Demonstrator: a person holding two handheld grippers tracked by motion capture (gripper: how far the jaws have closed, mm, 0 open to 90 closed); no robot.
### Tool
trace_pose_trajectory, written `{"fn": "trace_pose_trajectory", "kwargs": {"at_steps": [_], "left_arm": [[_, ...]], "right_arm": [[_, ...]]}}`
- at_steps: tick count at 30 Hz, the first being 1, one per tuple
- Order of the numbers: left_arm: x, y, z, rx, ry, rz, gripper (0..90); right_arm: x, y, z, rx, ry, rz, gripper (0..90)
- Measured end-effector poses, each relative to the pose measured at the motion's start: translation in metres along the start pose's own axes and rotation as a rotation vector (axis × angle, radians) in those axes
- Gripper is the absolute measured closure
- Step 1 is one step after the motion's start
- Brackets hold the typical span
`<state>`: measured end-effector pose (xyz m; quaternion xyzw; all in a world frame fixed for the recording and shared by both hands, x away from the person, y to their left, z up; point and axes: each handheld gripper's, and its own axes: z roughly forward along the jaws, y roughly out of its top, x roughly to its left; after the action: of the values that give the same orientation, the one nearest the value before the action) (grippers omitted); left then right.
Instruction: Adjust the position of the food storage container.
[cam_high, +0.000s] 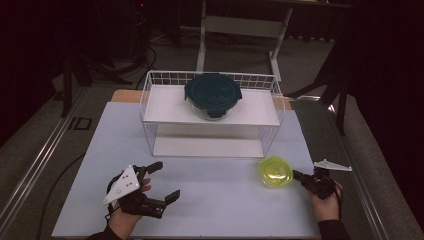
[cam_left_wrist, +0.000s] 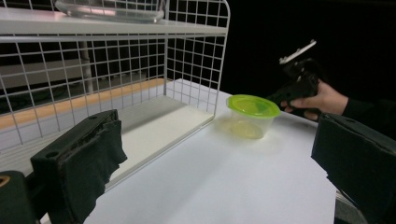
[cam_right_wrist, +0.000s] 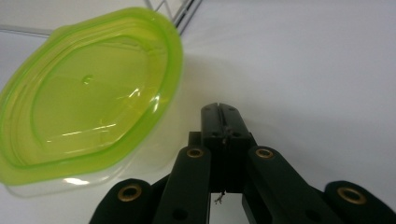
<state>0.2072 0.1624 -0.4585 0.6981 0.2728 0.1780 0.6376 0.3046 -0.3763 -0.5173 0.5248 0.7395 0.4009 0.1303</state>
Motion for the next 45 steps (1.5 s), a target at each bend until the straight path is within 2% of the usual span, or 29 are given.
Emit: {"fn": "trace_pose_trajectory", "kwargs": {"at_steps": [6, 13, 21, 24, 31, 40, 45], "left_arm": [[0.0, 0.001, -0.001, 0.002, 0.001, -0.001, 2.5], [-0.002, 0.001, -0.001, 0.01, 0.007, 0.011, 2.5], [-0.003, 0.001, -0.001, 0.01, 0.007, 0.016, 2.5], [-0.003, 0.001, -0.001, 0.01, 0.007, 0.016, 2.5], [-0.003, 0.001, -0.001, 0.009, 0.009, 0.016, 2.5], [-0.003, 0.001, -0.001, 0.009, 0.007, 0.018, 2.5], [-0.004, 0.001, -0.001, 0.017, 0.006, 0.02, 2.5]], "right_arm": [[0.006, -0.002, 0.012, 0.022, 0.035, -0.011, 90.0], [0.019, -0.004, 0.014, 0.036, 0.067, -0.037, 90.0], [0.039, -0.007, 0.018, 0.059, 0.151, -0.083, 90.0], [0.045, -0.005, 0.019, 0.068, 0.147, -0.108, 90.0], [0.036, 0.005, 0.023, 0.06, 0.119, -0.084, 90.0], [0.046, 0.002, 0.027, 0.079, 0.157, -0.098, 90.0], [0.056, -0.006, 0.03, 0.117, 0.186, -0.12, 90.0]]}}
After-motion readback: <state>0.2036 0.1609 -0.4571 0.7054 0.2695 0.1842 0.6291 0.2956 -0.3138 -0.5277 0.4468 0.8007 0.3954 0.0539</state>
